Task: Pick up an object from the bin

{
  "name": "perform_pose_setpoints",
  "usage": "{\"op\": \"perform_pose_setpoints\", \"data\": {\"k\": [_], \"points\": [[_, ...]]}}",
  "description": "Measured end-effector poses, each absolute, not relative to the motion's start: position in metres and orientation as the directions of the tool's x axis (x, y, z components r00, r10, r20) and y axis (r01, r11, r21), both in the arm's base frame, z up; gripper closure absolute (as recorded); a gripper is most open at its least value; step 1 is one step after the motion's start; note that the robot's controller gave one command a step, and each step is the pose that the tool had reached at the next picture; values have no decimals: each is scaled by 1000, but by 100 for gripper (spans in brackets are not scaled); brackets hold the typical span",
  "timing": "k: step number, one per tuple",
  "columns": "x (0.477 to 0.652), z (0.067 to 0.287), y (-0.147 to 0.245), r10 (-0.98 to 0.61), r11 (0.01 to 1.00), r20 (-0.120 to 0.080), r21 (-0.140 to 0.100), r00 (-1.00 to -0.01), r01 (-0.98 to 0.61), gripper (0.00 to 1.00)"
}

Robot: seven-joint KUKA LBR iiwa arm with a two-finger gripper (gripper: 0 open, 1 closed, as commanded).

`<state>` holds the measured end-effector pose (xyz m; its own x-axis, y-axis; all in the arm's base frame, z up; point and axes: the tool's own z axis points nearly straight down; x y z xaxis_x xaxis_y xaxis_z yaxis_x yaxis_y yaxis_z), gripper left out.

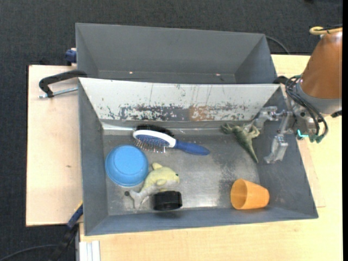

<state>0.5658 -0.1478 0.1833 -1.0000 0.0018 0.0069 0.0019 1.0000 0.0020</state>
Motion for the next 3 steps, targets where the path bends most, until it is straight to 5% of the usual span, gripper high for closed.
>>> {"op": "perform_pose_setpoints", "data": {"k": [1,2,3], "points": [[568,187,-147,0,1000,-1,1,-1000,0,100],[576,160,-55,98,995,3,6,-995,98,100],[576,161,-61,104,995,0,1,-995,104,0]]}}
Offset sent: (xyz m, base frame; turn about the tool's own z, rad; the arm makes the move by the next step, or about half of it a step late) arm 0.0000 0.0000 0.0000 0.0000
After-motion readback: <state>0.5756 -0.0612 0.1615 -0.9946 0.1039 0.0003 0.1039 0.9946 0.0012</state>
